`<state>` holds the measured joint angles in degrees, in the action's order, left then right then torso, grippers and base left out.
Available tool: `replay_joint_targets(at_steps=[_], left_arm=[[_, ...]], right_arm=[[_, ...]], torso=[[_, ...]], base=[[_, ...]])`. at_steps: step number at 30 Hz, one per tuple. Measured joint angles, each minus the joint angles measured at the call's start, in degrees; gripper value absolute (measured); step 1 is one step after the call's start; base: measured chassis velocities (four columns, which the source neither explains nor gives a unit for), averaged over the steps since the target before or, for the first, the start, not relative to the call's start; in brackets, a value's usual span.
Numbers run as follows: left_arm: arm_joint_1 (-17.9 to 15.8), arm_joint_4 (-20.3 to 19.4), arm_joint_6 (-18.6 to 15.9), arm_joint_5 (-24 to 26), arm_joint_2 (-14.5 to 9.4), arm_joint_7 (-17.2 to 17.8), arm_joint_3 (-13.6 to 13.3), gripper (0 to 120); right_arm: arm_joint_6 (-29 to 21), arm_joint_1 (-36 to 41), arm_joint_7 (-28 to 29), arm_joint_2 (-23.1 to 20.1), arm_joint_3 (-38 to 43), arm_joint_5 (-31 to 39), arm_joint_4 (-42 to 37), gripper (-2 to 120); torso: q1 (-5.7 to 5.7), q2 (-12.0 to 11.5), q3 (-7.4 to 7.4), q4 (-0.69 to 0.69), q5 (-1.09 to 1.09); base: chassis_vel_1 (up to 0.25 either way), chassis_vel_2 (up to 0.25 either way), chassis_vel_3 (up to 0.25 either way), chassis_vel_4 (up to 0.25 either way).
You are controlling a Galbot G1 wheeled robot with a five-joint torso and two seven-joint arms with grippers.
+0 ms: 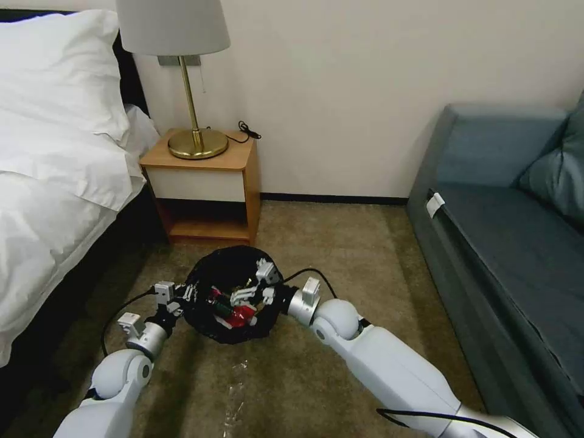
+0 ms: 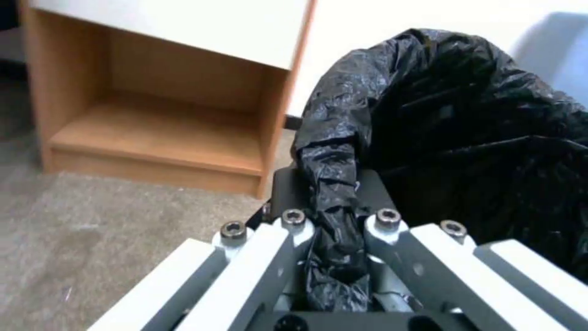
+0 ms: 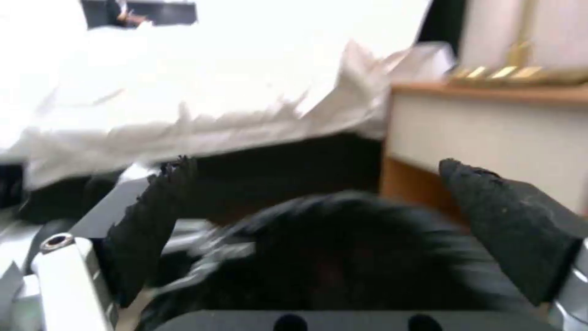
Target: Pick up the trash bin, then pick up the garbage on the floor and place it into the trash bin.
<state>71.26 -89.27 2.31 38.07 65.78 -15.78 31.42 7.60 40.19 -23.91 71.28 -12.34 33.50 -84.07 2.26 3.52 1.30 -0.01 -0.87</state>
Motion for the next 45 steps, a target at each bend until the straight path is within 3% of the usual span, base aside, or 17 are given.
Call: replay_joint_targets(at_steps=[1, 4, 11, 16, 19, 32, 38, 40, 45], left_arm=[[0.0, 0.0, 0.0, 0.0, 0.0, 0.0, 0.0, 4], [0.05, -1.18, -3.18, 4.04, -0.82, 6.45, 0.14, 4], [-1.18, -1.57, -6.2, 10.09, -2.17, 12.19, 0.25, 4], [-2.77, -0.32, -6.53, 12.76, -2.14, 15.24, -0.17, 4], [-3.19, -0.5, -9.06, 13.67, -2.51, 20.49, -1.03, 4], [-1.69, -0.82, -11.18, 15.3, -3.17, 22.91, -0.42, 4], [-0.55, -1.71, -12.17, 15.33, -3.19, 23.91, 0.0, 20], [-0.23, -2.13, -12.17, 15.25, -3.18, 24.52, 0.0, 33], [0.58, -3.29, -12.19, 15.14, -3.21, 25.09, 0.04, 50]], right_arm=[[0.0, 0.0, 0.0, 0.0, 0.0, 0.0, 0.0, 100], [-0.39, -0.23, -0.87, -2.07, 6.76, 1.86, -0.56, 100], [-0.31, 1.18, -2.52, -4.33, 13.6, 2.4, -0.25, 100], [0.12, 3.83, -3.98, -6.24, 17.38, 2.44, -0.22, 100], [0.93, 5.84, -4.93, -7.11, 19.04, 1.66, 0.09, 100], [2.57, 10.06, -6.58, -6.65, 19.74, -0.72, 0.28, 100], [2.46, 10.68, -7.45, -6.67, 19.9, -0.72, -0.11, 100], [2.36, 11.4, -7.53, -6.84, 20.12, -0.73, -0.61, 100], [2.24, 12.17, -7.54, -7.31, 20.49, -0.89, -1.19, 100]], torso=[[0.0, 0.0, 0.0, 0.0, 0.0], [-0.01, 0.0, 0.0, -0.01, 0.0], [0.0, 0.0, 0.0, 0.0, 0.01], [0.0, 0.0, 0.0, -0.01, 0.01], [-0.01, 0.0, 0.0, -0.02, -0.01], [-0.01, 0.0, -0.01, 0.01, -0.01], [-0.01, 0.0, -0.01, 0.0, 0.0], [0.0, 0.0, -0.01, 0.0, 0.0], [-0.01, 0.0, -0.01, -0.01, 0.0]], base=[[0.0, 0.0, 0.0, 0.0], [0.0, 0.0, 0.0, 0.0], [0.0, 0.0, 0.0, 0.0], [0.0, 0.0, 0.0, 0.0], [0.0, 0.0, 0.0, 0.0], [0.0, 0.0, 0.0, 0.0], [0.0, 0.0, 0.0, 0.0], [0.0, 0.0, 0.0, 0.0], [0.0, 0.0, 0.0, 0.0]])
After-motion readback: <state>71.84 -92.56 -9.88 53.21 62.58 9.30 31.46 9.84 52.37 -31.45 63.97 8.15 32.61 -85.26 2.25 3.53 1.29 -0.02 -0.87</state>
